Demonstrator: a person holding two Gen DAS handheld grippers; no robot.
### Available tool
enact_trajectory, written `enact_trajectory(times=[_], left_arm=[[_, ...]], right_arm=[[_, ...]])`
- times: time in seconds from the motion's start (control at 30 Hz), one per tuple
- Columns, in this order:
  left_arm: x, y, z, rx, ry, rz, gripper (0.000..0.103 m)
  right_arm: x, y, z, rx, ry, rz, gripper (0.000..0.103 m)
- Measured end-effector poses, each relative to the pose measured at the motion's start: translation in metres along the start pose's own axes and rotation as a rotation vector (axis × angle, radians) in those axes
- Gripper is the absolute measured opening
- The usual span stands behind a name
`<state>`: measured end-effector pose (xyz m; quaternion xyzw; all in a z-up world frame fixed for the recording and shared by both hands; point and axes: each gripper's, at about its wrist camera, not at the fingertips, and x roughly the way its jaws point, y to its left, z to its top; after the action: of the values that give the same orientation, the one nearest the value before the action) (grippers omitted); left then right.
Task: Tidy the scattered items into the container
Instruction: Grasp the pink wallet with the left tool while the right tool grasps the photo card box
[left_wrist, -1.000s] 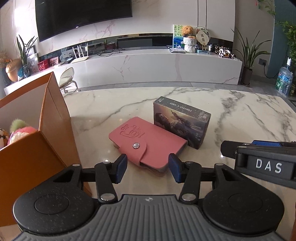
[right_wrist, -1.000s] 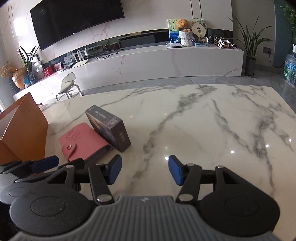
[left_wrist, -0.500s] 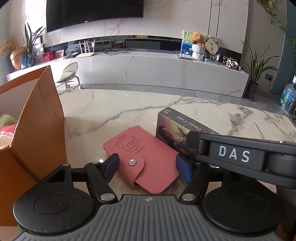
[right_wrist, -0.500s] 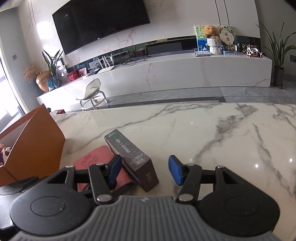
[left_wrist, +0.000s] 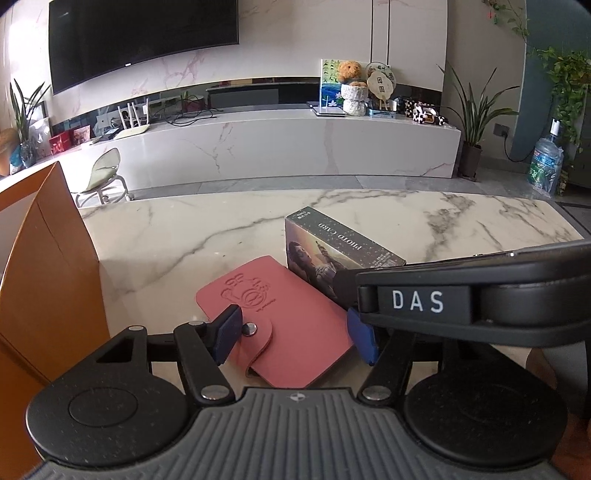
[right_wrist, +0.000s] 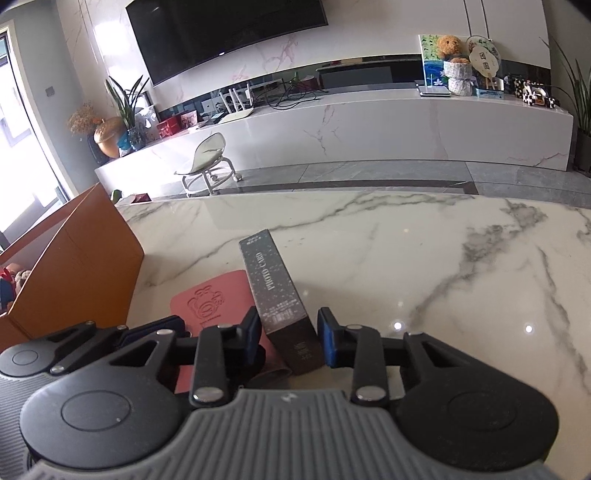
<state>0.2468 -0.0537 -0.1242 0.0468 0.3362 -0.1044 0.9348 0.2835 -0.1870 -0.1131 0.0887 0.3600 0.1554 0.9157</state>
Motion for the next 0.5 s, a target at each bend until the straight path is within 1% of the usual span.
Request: enact_trajectory(times=[0.1, 0.23, 0.37, 0.5], left_arm=[[-0.006, -0.003, -0.004, 0.031, 0.005, -0.022, 0.073], [-0.018, -0.007, -0.012, 0.081, 0.019, -0.056, 0.074], [-0.035, -0.012, -0.024, 0.131, 0.042, -0.091, 0.074], [-0.056, -0.015, -0.038, 0.155, 0.068, -0.112, 0.074]], right_arm=[[-0.003, -0.004, -0.001, 0.020, 0.023, 0.016, 0.034], [-0.016, 0.000, -0.010, 0.017, 0.044, 0.011, 0.033], [-0.036, 0.005, -0.027, 0.040, 0.065, 0.000, 0.033], [-0.056, 0.012, -0.047, 0.061, 0.080, -0.015, 0.033]])
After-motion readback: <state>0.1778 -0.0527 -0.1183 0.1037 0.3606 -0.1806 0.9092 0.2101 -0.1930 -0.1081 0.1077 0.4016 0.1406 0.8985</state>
